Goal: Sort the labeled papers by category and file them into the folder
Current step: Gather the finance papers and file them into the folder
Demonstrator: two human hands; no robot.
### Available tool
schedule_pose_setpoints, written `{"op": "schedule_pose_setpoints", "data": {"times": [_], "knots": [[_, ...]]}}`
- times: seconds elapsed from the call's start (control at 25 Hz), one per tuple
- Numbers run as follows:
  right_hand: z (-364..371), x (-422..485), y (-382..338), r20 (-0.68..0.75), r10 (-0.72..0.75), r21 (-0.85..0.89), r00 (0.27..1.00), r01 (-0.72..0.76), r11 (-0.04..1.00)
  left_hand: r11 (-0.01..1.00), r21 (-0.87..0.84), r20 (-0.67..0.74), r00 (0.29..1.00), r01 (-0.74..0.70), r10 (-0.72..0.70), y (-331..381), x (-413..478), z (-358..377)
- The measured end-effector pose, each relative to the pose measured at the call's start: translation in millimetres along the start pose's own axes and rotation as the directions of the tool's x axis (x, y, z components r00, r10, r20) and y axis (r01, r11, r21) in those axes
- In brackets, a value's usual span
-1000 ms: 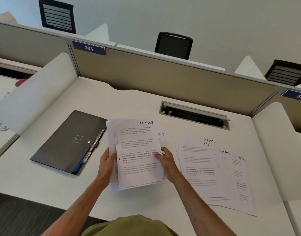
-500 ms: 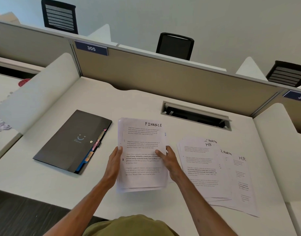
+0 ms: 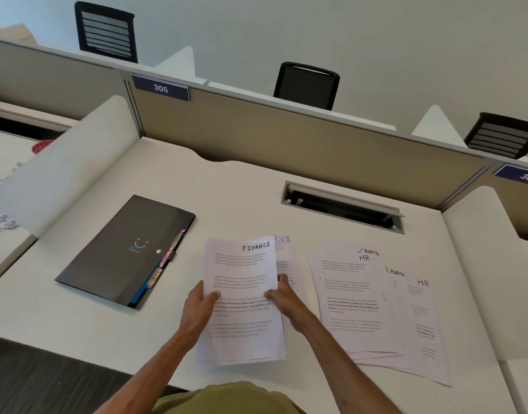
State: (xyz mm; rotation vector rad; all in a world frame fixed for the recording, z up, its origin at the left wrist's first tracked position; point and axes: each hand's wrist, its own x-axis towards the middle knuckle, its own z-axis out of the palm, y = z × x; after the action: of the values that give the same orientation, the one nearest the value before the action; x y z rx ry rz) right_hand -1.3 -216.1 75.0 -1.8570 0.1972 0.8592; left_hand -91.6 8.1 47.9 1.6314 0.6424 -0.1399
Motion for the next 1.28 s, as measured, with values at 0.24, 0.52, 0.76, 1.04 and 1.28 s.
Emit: {"op": "schedule_pose_setpoints", "data": {"times": [0.24, 0.52, 0.76, 1.04, 1.28], "knots": [[6, 22, 33, -0.215, -0.263, -0.344, 0.941, 0.179, 0.922, 0.998, 0.013, -0.061, 0.996, 0.059, -0.058, -7, -4, -13], [-24, 29, 86, -0.065, -0.344, -0.887, 0.937, 0.104, 0.451, 0.996, -0.065, -0.116, 0.991, 0.067, -0.074, -5, -4, -28], [-22, 29, 50, -0.304, -0.457, -0.636, 0.836, 0.18, 0.751, 0.993, -0.114, -0.112, 0.992, 0.039, -0.051, 15, -3, -24], [-39, 14, -37, -0.15, -0.282, 0.209, 0.948, 0.309, 0.928, 0.97, -0.148, 0.015, 0.98, -0.192, 0.197, 79, 4, 5], [-60, -8, -76, -0.373, -0.535, 0.174, 0.758, 0.623, 0.763, 0.875, -0.131, 0.02, 0.882, -0.465, 0.472, 132, 20, 28]]}}
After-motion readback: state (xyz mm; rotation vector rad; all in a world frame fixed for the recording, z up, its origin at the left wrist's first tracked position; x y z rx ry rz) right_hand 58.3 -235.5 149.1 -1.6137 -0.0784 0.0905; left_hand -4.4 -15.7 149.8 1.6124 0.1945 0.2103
